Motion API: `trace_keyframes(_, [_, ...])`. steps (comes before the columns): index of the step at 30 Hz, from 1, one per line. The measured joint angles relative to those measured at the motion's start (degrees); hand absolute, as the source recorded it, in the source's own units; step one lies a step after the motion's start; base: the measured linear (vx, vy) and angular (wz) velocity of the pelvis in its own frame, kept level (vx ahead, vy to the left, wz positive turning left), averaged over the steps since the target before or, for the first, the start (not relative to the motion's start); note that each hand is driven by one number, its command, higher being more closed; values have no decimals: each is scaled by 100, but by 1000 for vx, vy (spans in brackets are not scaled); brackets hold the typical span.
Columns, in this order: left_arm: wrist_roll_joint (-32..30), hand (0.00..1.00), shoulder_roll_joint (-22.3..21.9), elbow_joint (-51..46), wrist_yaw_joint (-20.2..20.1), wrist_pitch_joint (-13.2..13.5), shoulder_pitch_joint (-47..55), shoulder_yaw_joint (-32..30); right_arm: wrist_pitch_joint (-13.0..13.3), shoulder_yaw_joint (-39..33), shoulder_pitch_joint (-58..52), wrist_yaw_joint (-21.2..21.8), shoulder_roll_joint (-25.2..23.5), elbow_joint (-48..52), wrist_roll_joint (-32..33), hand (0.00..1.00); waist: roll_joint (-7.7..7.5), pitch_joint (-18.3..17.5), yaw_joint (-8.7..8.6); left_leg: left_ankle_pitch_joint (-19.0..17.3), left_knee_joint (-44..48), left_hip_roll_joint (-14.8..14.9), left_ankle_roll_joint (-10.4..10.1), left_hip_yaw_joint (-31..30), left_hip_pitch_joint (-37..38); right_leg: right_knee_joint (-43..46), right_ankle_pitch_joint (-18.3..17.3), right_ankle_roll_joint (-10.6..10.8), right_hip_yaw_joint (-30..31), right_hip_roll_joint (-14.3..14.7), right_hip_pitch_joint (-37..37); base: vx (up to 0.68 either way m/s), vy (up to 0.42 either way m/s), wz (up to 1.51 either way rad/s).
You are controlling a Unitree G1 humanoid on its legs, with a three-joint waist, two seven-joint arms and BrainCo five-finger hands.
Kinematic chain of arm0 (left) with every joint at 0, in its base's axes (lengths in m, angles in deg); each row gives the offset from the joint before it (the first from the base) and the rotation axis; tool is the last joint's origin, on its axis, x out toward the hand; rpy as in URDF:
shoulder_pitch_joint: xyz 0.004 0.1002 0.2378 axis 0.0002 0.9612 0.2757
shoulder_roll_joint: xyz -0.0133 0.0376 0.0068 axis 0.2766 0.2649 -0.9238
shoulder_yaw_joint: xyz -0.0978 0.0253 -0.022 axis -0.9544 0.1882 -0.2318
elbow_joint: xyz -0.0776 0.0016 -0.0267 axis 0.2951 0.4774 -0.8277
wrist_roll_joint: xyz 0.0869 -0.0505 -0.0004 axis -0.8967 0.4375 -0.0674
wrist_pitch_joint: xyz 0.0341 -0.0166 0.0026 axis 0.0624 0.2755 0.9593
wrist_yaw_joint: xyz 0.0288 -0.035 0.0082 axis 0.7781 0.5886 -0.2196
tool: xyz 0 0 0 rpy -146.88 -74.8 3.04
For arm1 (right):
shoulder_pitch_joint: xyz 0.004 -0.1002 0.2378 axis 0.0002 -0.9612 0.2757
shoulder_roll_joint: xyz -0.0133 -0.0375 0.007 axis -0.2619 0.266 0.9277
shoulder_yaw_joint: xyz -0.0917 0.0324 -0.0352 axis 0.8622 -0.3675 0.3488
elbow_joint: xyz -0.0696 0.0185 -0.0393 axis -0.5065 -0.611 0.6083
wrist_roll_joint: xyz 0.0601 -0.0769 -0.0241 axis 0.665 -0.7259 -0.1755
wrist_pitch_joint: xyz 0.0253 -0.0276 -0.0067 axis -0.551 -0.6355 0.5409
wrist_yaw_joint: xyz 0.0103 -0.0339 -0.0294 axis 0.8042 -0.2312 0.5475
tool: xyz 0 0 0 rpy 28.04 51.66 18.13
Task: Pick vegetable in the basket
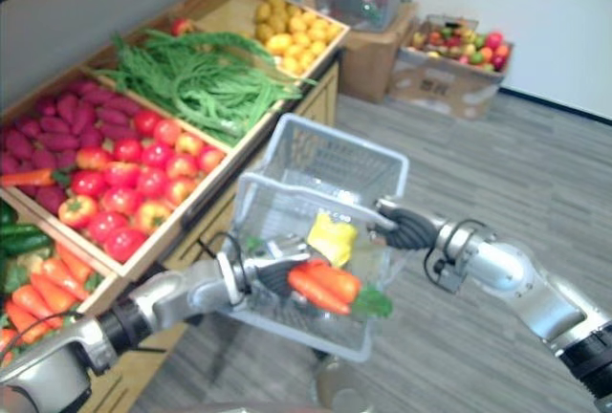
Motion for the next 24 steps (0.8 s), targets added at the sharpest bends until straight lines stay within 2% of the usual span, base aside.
trace_keyframes(10, [-478,100,-509,698,236,-247,-12,-560,-37,0,-19,175,-85,21,95,100,-14,9,12,-59,99,92,12,-70,-79,-1,0,0,-76,-18,-13,-54,-26,4])
trace_keyframes(13, [-740,100,-698,918,255,-403,-21,-732,-91,0,-23,181,-87,70,95,100,-14,9,13,-68,105,93,4,-71,-80,-1,0,0,-73,-18,-14,0,0,0])
trace_keyframes(14, [-861,0,-768,1017,259,-470,-53,-780,-106,0,-34,182,-89,97,95,100,-14,9,15,-73,108,93,4,-71,-80,-1,0,0,-71,-18,-14,0,0,0])
trace_keyframes(19, [-921,0,-1028,1301,262,-633,-68,-1184,-153,-4,-36,186,-90,104,97,100,-15,8,36,-81,121,93,3,-65,-80,0,0,0,-57,-14,-16,-38,-11,-1])
trace_keyframes(21, [-1070,0,-1069,1430,250,-748,-98,-1283,-265,-9,-38,193,-90,103,98,100,-16,8,57,-85,129,93,3,-55,-79,3,0,0,-45,-10,-23,-61,-19,-2])
trace_keyframes(24, [-1108,0,-1087,1548,206,-819,-118,-1392,-301,-93,-91,303,-101,131,103,100,-18,9,65,-86,131,95,1,-38,-80,7,0,0,-30,-1,-36,-70,-23,-3])
